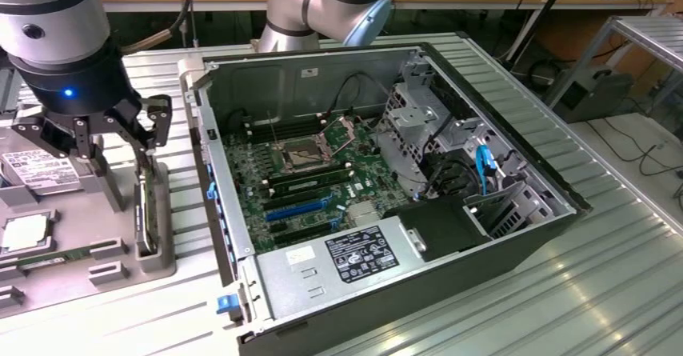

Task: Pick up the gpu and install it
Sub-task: 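Pick up the gpu and move the gpu toward the slot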

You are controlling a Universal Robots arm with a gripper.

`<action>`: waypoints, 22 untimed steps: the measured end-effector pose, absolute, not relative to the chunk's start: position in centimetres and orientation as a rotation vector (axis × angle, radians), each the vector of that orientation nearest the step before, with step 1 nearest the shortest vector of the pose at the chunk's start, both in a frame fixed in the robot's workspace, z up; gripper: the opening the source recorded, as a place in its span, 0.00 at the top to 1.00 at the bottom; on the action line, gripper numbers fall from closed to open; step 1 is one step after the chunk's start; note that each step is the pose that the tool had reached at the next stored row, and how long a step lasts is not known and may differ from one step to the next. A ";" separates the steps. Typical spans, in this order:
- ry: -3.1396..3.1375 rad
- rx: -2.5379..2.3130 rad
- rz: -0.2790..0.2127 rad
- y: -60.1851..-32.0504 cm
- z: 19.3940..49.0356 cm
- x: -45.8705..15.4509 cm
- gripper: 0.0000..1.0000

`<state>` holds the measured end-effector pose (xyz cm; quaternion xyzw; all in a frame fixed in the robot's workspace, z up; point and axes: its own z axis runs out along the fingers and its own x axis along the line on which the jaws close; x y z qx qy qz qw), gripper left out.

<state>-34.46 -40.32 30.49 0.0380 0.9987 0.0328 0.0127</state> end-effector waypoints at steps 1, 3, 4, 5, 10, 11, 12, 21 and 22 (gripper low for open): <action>3.112 0.119 0.102 -40.3 30.4 -34.4 0.46; 3.112 0.118 0.102 -40.4 30.1 -34.4 0.46; 3.112 0.118 0.102 -40.4 30.0 -34.4 0.46; 3.112 0.118 0.102 -40.5 29.8 -34.4 0.46; 3.112 0.118 0.102 -40.9 29.3 -34.3 0.46; 3.112 0.119 0.102 -41.0 29.2 -34.2 0.46; 3.112 0.118 0.102 -41.0 29.1 -34.2 0.46; 3.112 0.118 0.102 -41.9 28.2 -34.1 0.46; 3.112 0.118 0.102 -42.1 28.0 -34.1 0.46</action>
